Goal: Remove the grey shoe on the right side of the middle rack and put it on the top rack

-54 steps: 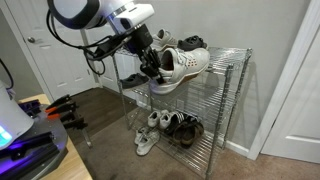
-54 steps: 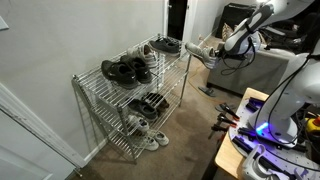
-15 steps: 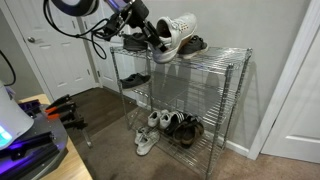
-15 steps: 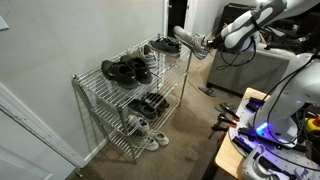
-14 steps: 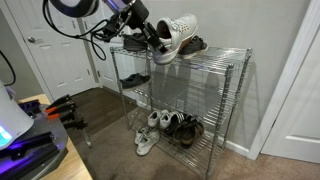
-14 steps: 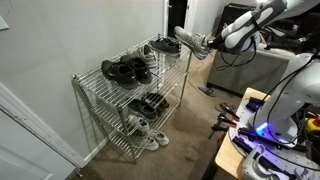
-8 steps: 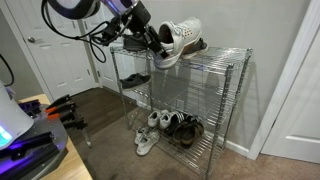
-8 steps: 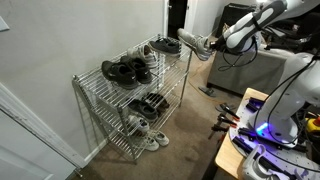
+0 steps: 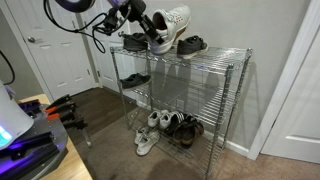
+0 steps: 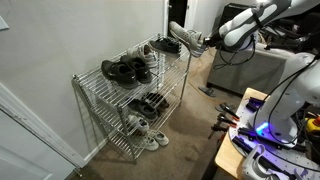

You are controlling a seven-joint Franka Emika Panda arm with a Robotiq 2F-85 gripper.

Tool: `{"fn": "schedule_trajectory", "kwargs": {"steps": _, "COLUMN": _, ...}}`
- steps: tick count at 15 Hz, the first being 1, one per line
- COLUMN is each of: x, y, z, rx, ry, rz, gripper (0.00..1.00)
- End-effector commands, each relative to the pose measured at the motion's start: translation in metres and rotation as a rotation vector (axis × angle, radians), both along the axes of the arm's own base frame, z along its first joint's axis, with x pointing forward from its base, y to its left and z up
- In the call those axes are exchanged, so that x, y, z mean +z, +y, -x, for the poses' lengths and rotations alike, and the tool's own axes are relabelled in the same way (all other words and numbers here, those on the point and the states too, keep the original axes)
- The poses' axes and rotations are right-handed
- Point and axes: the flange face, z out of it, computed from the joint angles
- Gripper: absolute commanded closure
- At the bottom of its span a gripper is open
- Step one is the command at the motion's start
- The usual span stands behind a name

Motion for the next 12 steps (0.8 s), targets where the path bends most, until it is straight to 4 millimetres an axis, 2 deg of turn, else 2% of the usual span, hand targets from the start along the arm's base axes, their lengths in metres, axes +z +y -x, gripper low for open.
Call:
{"fn": "schedule_trajectory", "kwargs": {"steps": 1, "x": 0.033, "y": 0.031, "z": -0.002, "rx": 0.056, "ry": -0.088, "rz": 0.022, "gripper": 0.94}}
{"fn": "schedule_trajectory", "kwargs": {"steps": 3, "x": 0.039, "y": 0.044, "z": -0.006, "rx": 0.058, "ry": -0.08, "rz": 0.034, "gripper": 0.94}}
{"fn": "schedule_trajectory", "kwargs": {"steps": 7, "x": 0.03, "y": 0.04, "z": -0.006, "rx": 0.013, "ry": 0.007, "rz": 0.051, "gripper": 0.94}}
{"fn": "schedule_trajectory", "kwargs": {"steps": 10, "x": 0.034, "y": 0.036, "z": 0.0, "rx": -0.015, "ry": 0.071, "rz": 0.068, "gripper": 0.94}}
{"fn": "schedule_trajectory", "kwargs": {"steps": 12, "x": 0.045, "y": 0.046, "z": 0.01, "rx": -0.04, "ry": 0.129, "rz": 0.104, "gripper": 0.94}}
